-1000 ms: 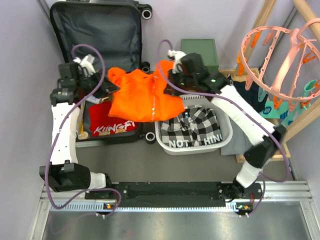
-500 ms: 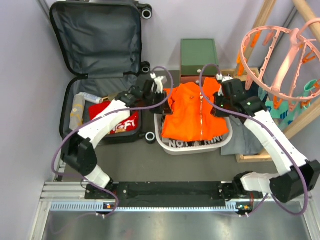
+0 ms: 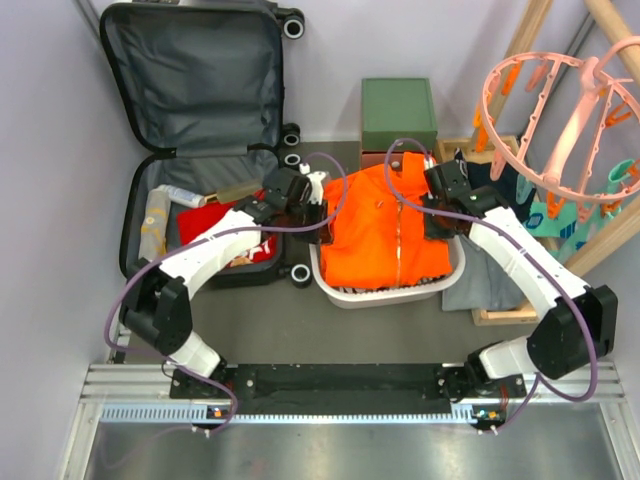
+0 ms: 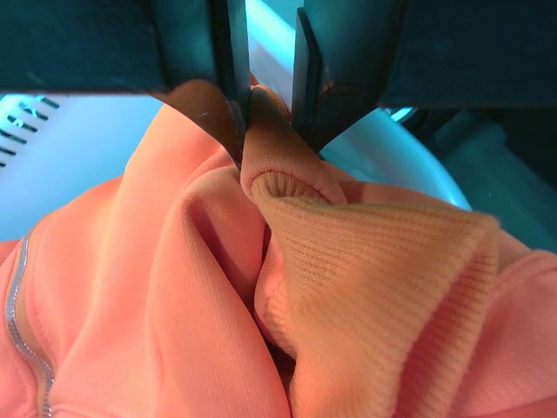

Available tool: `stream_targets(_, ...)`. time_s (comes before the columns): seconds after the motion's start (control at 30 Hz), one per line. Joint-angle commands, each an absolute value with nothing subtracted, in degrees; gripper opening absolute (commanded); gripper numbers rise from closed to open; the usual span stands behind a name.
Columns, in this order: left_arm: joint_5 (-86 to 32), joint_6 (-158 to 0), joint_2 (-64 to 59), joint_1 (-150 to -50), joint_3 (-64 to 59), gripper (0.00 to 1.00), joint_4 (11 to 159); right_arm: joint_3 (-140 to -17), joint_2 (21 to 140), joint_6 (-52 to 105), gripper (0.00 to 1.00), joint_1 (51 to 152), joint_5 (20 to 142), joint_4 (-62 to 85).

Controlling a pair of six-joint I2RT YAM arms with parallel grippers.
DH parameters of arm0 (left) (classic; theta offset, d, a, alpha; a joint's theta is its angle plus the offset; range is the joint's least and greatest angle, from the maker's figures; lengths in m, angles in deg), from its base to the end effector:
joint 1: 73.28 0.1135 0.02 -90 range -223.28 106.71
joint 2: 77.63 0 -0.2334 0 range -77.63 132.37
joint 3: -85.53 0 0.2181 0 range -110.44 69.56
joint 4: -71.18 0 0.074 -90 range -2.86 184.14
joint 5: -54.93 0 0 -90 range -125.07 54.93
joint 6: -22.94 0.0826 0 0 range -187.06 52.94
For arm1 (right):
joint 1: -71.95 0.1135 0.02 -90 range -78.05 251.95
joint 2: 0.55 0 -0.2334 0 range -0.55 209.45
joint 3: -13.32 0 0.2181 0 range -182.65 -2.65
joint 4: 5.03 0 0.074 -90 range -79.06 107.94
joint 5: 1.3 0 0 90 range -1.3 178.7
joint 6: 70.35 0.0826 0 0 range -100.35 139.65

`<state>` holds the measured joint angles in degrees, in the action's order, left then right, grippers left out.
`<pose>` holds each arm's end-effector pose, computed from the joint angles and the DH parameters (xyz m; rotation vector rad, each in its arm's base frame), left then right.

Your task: Open, take out, and arrange the luggage

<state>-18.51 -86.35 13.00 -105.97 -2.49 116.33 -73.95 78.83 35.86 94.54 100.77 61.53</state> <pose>0.2763 -0.2053 0.2236 0.4310 2.4649 -0.7497 0.2591 0.0891 0.2406 -0.0666 2.5587 -0.0168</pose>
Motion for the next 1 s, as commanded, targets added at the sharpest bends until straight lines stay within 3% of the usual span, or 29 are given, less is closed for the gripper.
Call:
stream_targets(0.0,-20.04,-82.35,7.72,-105.72,-2.16,0.0,119.65,-74.11,79.25,37.23,0.0,94.27,102.67,64.11)
stream_targets(0.4,-19.08,-74.71,8.94,-105.89,0.31,0.0,122.82,-72.69,84.88,36.53,0.01,94.27,102.93,64.99)
stream_targets(0.43,-19.08,-74.53,9.29,-105.81,-1.0,0.0,123.78,-72.78,84.8,36.27,0.06,94.27,103.11,65.25)
stream_targets(0.47,-18.9,-74.27,9.47,-105.89,-1.8,0.09,124.32,-72.96,84.53,35.83,0.19,94.27,103.63,65.34)
stream_targets(0.53,-19.16,-73.21,9.04,-105.89,-4.43,0.2,124.93,-73.48,82.87,34.42,0.28,95.15,103.46,65.08)
stream_targets(0.57,-19.34,-72.86,8.77,-105.81,-5.31,0.26,124.94,-74.01,82.43,32.94,0.42,96.46,103.81,65.08)
stream_targets(0.6,-19.51,-71.9,7.9,-105.8,-6.19,0.37,124.85,-75.49,81.9,31.97,0.49,97.78,104.07,65.17)
stream_targets(0.67,-19.52,-71.11,7.37,-105.89,-9.09,0.48,125.2,-77.69,81.02,28.98,0.61,100.33,106.61,65.87)
stream_targets(0.73,-18.55,-69.52,7.89,-105.89,-13.57,0.54,126.86,-80.77,79.97,27.31,0.64,104.11,107.85,65.7)
stream_targets(0.83,-17.14,-67.59,8.68,-105.89,-18.41,0.55,129.86,-83.67,78.3,26.07,0.68,105.17,106.63,63.34)
stream_targets(0.97,-23.98,-67.94,9.82,-105.8,-18.07,0.55,122.76,-85.52,77.32,26.33,0.68,104.91,112.67,57.63)
